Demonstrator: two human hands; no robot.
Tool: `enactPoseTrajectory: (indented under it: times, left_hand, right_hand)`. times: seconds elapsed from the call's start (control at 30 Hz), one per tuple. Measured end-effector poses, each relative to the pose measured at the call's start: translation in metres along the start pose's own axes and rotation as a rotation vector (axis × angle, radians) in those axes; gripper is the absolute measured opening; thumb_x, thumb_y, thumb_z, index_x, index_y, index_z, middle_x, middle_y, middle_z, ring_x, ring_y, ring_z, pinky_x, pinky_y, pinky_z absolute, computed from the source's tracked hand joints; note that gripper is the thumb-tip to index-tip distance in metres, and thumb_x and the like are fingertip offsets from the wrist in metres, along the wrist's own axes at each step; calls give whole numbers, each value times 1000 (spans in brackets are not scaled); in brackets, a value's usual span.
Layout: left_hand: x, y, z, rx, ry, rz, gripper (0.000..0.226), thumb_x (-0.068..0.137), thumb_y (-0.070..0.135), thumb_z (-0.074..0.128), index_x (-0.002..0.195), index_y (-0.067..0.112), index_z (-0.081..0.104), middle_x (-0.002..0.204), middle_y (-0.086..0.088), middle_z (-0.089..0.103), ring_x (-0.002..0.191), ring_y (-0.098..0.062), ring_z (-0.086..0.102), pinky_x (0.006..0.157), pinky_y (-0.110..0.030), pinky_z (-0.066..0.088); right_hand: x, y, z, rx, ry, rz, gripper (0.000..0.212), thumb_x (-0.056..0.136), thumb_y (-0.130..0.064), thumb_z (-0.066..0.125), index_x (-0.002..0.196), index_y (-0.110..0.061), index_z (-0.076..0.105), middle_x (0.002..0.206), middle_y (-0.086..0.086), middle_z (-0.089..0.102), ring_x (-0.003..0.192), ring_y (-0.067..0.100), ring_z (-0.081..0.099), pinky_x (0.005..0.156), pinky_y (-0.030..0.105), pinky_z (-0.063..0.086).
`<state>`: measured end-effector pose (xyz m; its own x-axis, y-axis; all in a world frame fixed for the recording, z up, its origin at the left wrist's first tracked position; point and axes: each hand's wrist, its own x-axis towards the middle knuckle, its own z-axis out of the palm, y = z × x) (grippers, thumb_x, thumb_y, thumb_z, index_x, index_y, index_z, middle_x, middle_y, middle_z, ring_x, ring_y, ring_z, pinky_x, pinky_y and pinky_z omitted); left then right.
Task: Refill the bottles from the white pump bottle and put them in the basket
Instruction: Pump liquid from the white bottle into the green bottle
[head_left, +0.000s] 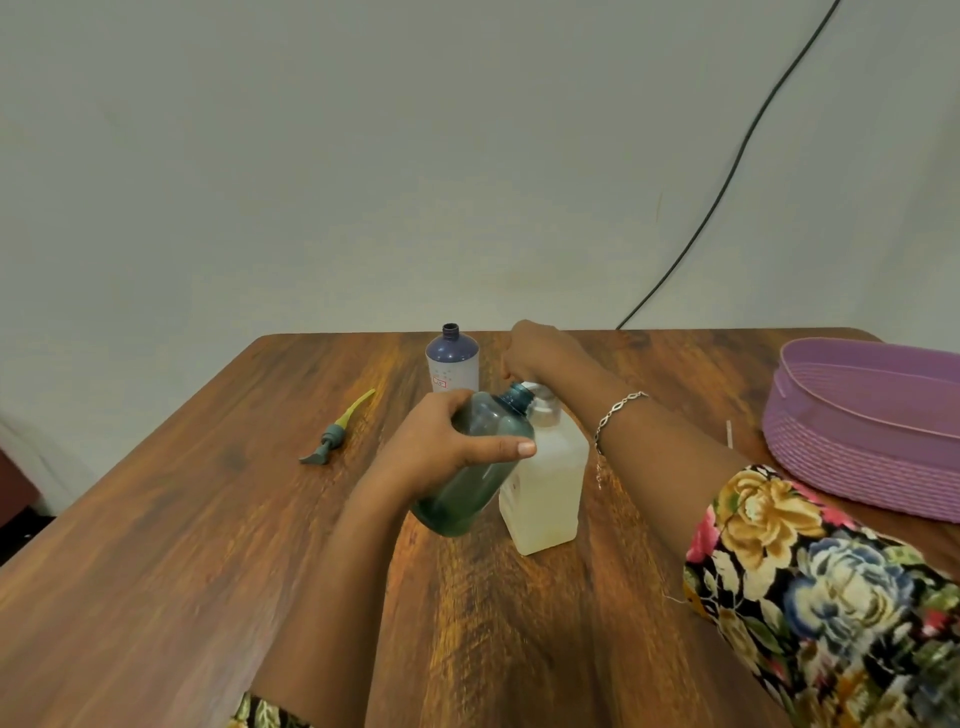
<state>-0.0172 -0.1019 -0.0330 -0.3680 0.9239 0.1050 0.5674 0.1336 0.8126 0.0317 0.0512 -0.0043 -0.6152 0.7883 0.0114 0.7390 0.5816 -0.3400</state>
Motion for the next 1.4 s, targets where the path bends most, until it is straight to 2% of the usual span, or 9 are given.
enactPoseTrajectory:
  times: [0.1,0.3,0.47,0.7,0.8,0.9,0.97,1.3,1.4]
  left_hand:
    - [0,3,-2,-15,-8,7,72,52,60,78,105,15,59,98,-3,65,90,-19,62,83,-35,54]
    - [-2,8,-6,-15,-7,20,75,49,65,75,102,13,61,98,-9,67,89,-24,63,81,-42,54]
    - [5,4,-8,-9,-31,25,77,44,67,71,101,15,61,95,-6,67,86,-21,64,78,-37,54]
    - [2,4,-3,-40,-32,8,67,51,57,69,104,17,58,95,1,64,85,-14,61,70,-22,50]
    - [3,7,-3,-44,-17,26,79,46,64,79,100,9,60,94,-10,66,84,-24,62,74,-36,52]
    - [2,8,-6,-24,0,52,90,42,69,69,102,2,61,100,-20,64,91,-35,61,78,-43,52]
    - [2,10,-9,-32,-6,49,85,47,64,80,102,1,61,100,-21,64,91,-35,61,77,-43,51]
    - [2,5,-5,-61,-43,0,39,63,44,74,92,22,58,90,1,64,82,-15,61,68,-22,50]
    - [1,6,-4,-56,-33,12,64,55,55,80,96,11,60,96,-12,66,87,-29,62,77,-39,53]
  right_hand:
    - [7,0,1,71,-15,-10,15,90,-12,50,100,-7,60,93,7,61,82,25,57,68,30,43]
    - [10,-4,-8,225,-59,-40,20,89,-7,52,107,-2,60,102,16,67,95,29,64,89,38,51]
    - [7,-4,-6,49,23,-40,18,91,-11,50,105,-9,61,98,8,64,88,25,59,70,30,44]
    - [7,-4,3,-11,56,-30,10,91,-10,48,94,-12,57,91,6,60,83,25,56,72,32,45]
    - [10,-3,-6,114,14,-26,18,88,-9,55,105,-6,61,101,9,66,94,26,62,80,34,49]
    - [9,-6,-11,163,-51,-41,21,86,-9,57,105,-3,63,102,13,68,96,28,64,83,33,49]
    - [9,-7,-11,152,-49,-37,22,87,-10,56,107,-4,63,104,13,67,96,28,63,81,33,48]
    - [5,-4,0,-27,49,-47,6,88,-9,47,90,-13,51,90,7,55,84,27,53,73,32,44]
    - [6,-3,-4,12,36,-50,17,88,-14,50,103,-12,59,98,8,61,92,28,58,83,37,49]
